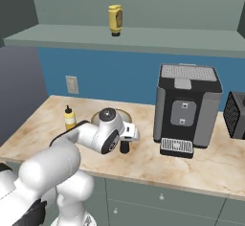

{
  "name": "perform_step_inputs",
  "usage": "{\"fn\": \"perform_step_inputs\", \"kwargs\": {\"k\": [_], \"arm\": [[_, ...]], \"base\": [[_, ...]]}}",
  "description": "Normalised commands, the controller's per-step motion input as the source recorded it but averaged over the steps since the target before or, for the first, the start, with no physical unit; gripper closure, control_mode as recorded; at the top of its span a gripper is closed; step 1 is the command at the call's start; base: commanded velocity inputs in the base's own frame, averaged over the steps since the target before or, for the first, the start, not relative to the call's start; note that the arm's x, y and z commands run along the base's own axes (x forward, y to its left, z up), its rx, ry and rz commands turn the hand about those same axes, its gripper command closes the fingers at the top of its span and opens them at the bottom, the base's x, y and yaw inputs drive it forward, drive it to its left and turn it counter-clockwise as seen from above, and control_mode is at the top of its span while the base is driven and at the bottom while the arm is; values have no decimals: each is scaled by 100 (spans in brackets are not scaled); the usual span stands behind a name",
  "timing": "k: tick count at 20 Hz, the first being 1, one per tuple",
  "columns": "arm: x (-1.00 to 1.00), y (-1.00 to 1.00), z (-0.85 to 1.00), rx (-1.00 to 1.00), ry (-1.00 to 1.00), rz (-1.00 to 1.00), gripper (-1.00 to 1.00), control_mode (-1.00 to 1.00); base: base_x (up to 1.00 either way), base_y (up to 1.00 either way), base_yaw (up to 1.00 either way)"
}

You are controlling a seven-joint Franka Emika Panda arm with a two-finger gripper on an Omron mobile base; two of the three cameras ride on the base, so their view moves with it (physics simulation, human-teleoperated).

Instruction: There are various items on the counter. Only move the condiments/shakers into the cabinet.

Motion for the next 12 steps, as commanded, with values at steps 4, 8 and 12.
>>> {"fn": "perform_step_inputs", "kwargs": {"k": [4,8,12], "arm": [[2,0,-1,0,0,0,-100,-100],[13,0,-1,0,0,0,-100,-100],[13,0,-6,0,0,0,-100,-100]], "base": [[0,0,0],[0,0,0],[0,0,0]]}}
